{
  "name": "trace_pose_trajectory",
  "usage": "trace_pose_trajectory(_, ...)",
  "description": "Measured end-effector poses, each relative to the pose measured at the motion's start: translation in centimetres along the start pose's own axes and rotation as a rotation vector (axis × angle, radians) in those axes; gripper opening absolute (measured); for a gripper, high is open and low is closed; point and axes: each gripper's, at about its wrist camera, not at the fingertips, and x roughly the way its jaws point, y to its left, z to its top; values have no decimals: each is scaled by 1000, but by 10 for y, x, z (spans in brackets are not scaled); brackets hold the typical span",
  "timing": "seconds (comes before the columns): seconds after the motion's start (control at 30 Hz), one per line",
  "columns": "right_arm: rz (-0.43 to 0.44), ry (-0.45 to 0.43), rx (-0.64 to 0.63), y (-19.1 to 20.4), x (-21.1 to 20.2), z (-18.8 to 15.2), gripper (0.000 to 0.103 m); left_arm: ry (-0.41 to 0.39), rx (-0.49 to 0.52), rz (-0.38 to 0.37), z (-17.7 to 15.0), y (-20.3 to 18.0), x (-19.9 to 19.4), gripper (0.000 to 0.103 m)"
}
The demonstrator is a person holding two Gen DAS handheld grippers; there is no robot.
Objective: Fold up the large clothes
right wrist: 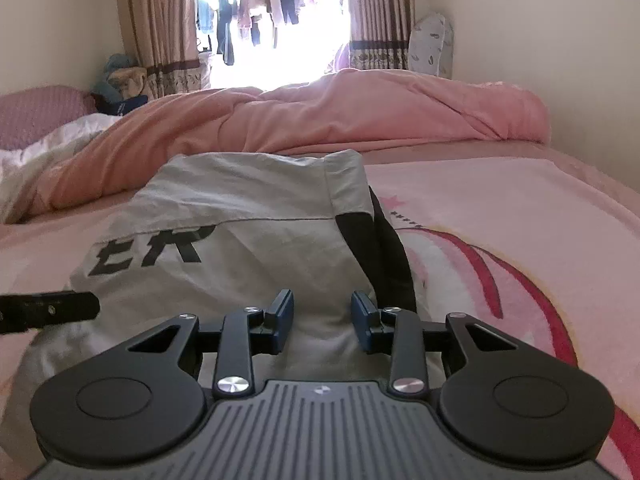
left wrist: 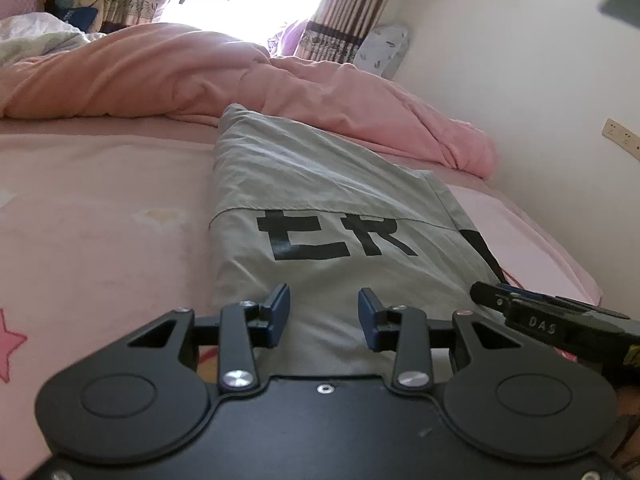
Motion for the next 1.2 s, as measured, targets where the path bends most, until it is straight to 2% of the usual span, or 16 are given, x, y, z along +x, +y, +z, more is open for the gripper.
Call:
trace_pose_trajectory(0.23, 5, 38, 15, -1, -4, 19, 40, 29, -29, -10, 17, 1, -3, 37)
trace_pose_trajectory(0.4, 15, -9, -2, 3, -4, 45, 40, -7, 15, 6, 42, -8, 1, 42)
trace_pose_trajectory(0.5, 13, -33, -15, 5, 5, 60, 40, -38, 48, 37, 61, -10, 9, 44)
trace_pose_trajectory(0.63, 8, -19, -5, 3, 32, 74, 40, -32, 33, 49, 78, -2, 28, 44)
trace_pose_trajectory(0.87, -13, 62, 3, 1, 71, 66, 40, 47, 47, 94, 75, 13, 68, 44)
trace_pose_trajectory(1.0, -23, 62, -17, 4, 73, 63, 40, 47, 89, 113, 69, 11, 75, 45)
trace_pose_trajectory(1.2, -33, 65, -38, 8, 59, 67, 40, 53, 53, 107, 72, 6, 65, 46)
